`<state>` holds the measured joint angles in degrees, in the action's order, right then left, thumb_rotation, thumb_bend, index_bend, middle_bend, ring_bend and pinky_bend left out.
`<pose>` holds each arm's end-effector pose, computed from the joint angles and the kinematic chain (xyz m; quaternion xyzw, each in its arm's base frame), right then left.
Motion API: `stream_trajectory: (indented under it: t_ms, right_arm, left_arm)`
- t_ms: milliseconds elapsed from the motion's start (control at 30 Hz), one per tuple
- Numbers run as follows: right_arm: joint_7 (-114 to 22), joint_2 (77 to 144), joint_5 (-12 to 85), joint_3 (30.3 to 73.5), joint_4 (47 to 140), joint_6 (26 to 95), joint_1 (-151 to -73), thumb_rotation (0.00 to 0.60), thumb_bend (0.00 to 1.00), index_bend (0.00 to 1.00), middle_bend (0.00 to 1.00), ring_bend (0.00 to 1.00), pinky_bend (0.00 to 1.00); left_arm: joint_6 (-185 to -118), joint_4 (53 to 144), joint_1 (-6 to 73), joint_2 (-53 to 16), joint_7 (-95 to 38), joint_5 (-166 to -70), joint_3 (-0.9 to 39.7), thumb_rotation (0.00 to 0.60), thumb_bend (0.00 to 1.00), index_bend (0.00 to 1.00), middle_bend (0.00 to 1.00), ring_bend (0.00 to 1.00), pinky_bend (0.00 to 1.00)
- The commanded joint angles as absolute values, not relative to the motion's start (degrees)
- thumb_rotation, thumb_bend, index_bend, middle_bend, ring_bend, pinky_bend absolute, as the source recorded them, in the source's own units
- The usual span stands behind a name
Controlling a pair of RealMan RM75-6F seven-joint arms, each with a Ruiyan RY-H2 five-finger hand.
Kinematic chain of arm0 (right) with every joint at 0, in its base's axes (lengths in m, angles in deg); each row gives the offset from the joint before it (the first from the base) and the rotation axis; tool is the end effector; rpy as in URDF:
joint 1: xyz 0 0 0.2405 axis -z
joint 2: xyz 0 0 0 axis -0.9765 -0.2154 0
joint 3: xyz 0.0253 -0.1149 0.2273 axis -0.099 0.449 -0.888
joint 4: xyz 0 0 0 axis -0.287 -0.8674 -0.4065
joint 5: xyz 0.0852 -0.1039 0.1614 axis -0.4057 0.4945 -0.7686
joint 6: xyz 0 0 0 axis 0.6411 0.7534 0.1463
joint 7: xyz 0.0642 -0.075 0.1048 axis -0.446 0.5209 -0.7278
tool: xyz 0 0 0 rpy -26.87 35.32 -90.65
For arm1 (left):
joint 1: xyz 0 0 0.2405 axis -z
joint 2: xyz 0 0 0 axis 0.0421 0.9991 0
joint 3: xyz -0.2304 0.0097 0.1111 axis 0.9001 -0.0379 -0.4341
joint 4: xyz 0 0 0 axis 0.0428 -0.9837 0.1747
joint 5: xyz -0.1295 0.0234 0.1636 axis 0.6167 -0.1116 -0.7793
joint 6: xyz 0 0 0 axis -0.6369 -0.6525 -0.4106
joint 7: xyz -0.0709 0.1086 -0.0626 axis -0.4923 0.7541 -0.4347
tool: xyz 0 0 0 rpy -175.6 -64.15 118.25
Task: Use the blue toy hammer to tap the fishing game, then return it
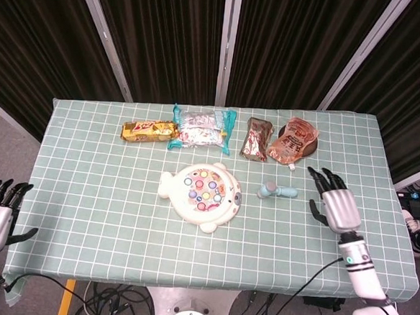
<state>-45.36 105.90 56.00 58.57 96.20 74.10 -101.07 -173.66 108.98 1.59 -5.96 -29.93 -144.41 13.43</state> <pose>-0.2741 -0.2868 0.0891 0.6527 -0.3373 0.4314 0.5235 -0.3327 0.1756 0.1405 -0.6015 -0.3695 -0.3786 0.5986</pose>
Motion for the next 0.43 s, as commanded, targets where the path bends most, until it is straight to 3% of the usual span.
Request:
stream_trajectory:
  t_ms: [33,233,433]
  right_arm:
    - [-43.0,97.6,56.8,61.5,106.5,83.2,-92.3,0.6,0.37,0.01,0.16,0.05,0.12]
    - [-41.7,96.0,59.3,63.8,109.5,88.9,-86.7,0.6,0.37,0.01,0.16,0.03,0.11]
    - [-42.1,95.7,60.9,63.9,110.0,88.3,-85.8,0.6,0.38,0.01,0.15,0.03,0.11]
  left_arm:
    - [-174.0,108.6,1.9,-6.7,-29.3,-144.7,13.8,0.6,0.0,0.14,0.14,0.05,0.03]
    - [-174.3,108.6,2.6,-7.6,-28.3,-145.3,14.1,0.6,0.0,0.14,0.14,0.05,0.03]
    - [-173.8,108.8,3.0,-7.6,-27.8,-145.1,14.1,0.6,0.0,0.14,0.14,0.05,0.03]
